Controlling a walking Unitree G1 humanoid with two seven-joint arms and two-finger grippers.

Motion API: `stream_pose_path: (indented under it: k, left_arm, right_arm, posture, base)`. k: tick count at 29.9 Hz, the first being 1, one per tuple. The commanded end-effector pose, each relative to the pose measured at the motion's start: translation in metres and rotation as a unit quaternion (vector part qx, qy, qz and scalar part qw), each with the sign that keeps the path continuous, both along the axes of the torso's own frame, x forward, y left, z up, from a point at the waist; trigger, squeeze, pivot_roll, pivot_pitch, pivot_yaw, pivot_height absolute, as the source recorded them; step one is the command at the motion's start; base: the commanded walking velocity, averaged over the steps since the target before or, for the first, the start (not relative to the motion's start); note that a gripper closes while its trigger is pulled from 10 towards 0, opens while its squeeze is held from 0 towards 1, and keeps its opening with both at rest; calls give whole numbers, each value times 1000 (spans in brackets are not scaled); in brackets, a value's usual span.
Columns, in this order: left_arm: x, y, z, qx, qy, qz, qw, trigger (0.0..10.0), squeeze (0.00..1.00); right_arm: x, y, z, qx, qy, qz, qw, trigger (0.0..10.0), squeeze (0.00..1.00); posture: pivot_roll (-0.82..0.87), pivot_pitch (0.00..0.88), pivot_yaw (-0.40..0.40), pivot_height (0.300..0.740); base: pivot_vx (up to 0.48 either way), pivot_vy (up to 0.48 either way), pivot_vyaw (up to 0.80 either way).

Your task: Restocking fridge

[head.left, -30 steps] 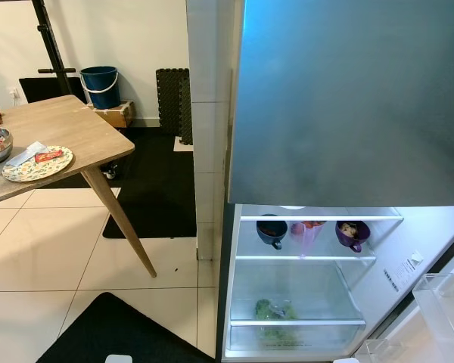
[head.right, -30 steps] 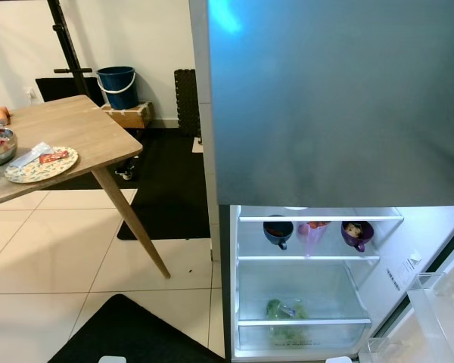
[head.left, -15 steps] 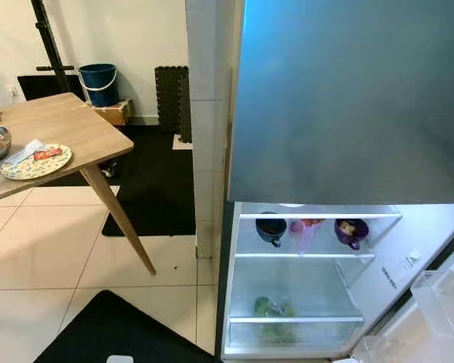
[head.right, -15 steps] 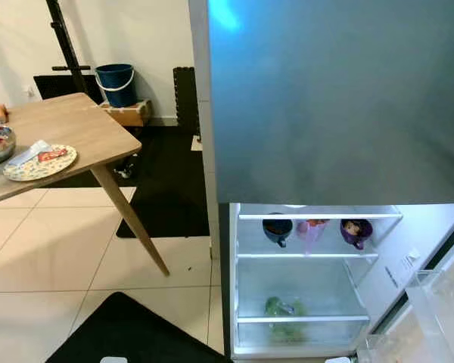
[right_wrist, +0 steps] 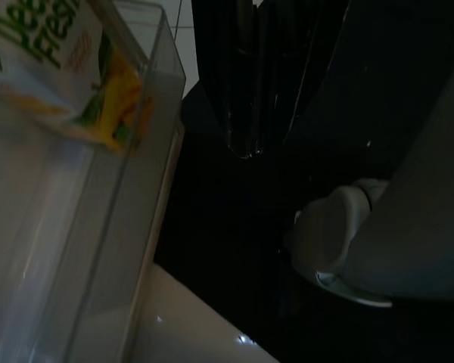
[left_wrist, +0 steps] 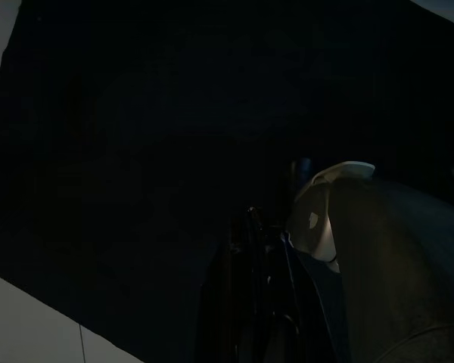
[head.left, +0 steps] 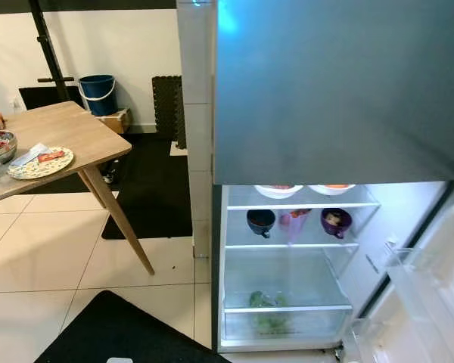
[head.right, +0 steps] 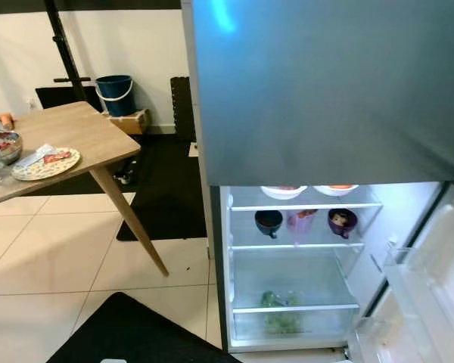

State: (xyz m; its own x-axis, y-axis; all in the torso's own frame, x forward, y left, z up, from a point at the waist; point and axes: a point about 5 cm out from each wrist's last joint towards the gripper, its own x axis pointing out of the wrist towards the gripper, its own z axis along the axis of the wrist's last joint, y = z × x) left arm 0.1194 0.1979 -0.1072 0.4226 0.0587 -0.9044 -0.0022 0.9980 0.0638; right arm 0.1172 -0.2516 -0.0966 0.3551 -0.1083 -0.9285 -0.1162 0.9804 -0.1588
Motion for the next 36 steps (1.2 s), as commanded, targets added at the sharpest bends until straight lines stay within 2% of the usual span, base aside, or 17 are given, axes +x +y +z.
stream_pose_path:
  k: [1,36]
  left_arm:
    - [-3,-4,-2,-5,7,3,1000,10000,0]
    - [-7,-5,-3,-5,11,7,1000,10000,0]
  right_arm:
    - [-1,0,0,0,6,2,1000,10000,0]
    - [-6,3,-3,6,18,3,1000,10000,0]
  posture:
    - [-54,0,-45,740]
    - [-60,0,-44,740]
  base:
    - [-371,0,0]
    - [-380,0,0]
